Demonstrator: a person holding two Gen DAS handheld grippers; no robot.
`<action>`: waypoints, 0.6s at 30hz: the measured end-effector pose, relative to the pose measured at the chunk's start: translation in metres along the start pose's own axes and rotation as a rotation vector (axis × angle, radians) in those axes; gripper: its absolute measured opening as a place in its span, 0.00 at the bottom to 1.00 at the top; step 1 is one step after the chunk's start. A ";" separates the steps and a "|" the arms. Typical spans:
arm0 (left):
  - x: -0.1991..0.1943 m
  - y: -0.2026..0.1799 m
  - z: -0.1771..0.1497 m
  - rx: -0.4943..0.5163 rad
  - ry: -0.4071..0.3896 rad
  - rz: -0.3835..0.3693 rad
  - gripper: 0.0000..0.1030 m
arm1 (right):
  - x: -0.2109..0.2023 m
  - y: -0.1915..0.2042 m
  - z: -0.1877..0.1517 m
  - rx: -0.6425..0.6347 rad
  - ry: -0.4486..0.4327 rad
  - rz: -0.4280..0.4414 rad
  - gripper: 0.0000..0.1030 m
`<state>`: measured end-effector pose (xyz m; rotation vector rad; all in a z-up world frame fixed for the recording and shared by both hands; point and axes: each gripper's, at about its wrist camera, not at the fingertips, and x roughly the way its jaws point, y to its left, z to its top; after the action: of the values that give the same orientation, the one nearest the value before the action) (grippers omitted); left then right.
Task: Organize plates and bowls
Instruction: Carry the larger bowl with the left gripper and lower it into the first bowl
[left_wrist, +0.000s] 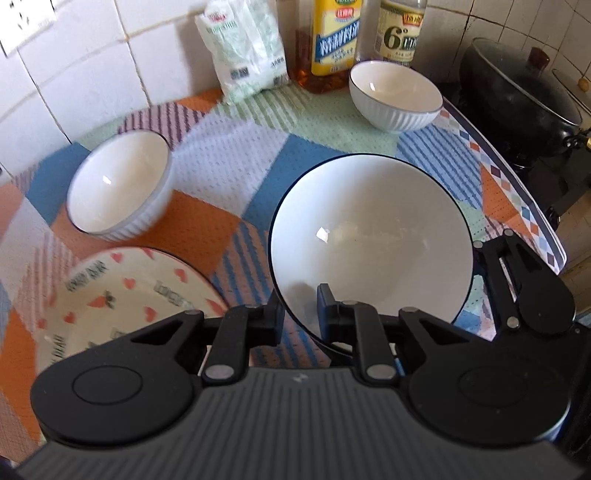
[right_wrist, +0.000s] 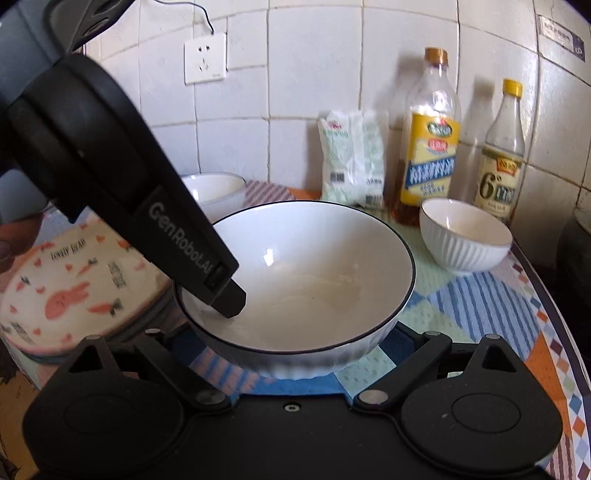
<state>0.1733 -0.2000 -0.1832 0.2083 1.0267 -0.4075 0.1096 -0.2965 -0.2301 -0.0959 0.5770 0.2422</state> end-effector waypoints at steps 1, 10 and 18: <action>-0.005 0.003 0.001 0.004 -0.005 0.004 0.16 | -0.001 0.003 0.004 0.001 -0.006 0.000 0.95; -0.035 0.062 0.011 -0.038 -0.026 0.005 0.16 | 0.007 0.037 0.051 -0.071 -0.045 0.036 0.96; -0.044 0.133 0.033 -0.042 -0.032 0.050 0.16 | 0.048 0.074 0.099 -0.071 -0.061 0.076 0.96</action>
<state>0.2356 -0.0813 -0.1311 0.1888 0.9956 -0.3433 0.1818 -0.1996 -0.1755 -0.1349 0.5122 0.3388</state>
